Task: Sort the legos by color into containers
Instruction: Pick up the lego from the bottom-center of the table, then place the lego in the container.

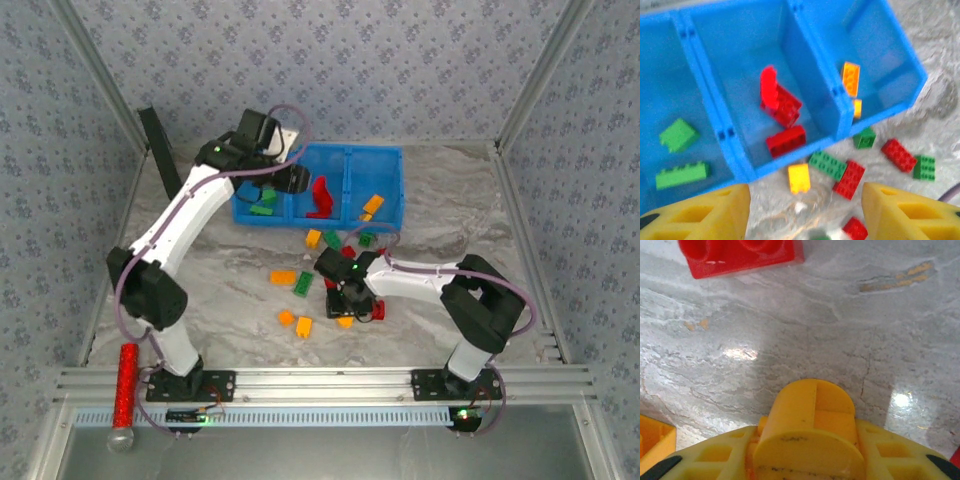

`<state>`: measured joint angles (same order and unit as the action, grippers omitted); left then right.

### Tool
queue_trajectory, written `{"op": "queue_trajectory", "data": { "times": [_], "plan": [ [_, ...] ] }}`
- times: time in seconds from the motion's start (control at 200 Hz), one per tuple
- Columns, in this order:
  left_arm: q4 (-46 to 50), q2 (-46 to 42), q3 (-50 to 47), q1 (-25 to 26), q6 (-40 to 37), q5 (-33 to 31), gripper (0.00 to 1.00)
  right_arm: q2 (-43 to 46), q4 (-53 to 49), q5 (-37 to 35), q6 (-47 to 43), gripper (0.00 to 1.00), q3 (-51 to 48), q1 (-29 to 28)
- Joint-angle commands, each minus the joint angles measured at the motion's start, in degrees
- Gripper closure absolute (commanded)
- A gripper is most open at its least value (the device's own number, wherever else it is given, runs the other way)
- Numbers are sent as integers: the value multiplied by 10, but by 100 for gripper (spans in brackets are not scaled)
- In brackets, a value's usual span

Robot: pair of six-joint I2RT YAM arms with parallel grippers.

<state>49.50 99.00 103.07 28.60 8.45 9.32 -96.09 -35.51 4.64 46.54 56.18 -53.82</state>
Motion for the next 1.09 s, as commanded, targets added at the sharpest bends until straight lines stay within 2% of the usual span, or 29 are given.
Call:
{"op": "queue_trajectory", "data": {
  "times": [0.0,0.1,0.21,0.365,0.47,0.615,0.805,1.089],
  "plan": [
    [-9,-72,-89,1,14,-29,39,22,-42,0,-29,64,-4,2],
    [-3,-144,-179,1,31,-55,38,76,-101,-6,-53,66,7,26],
    [11,-215,-255,2,60,-70,36,131,-157,-23,-100,67,46,80],
    [1,-292,-355,5,126,-61,35,144,-205,-49,-198,67,142,165],
    [-9,-317,-406,19,153,-60,36,117,-202,-52,-249,67,200,220],
    [-9,-324,-437,48,175,-64,35,57,-189,-66,-304,67,281,267],
    [-17,-309,-466,97,194,-72,35,-35,-156,-101,-346,67,363,294],
    [-70,-258,-498,149,231,-75,35,-141,-108,-106,-367,67,427,325]
  ]
}}
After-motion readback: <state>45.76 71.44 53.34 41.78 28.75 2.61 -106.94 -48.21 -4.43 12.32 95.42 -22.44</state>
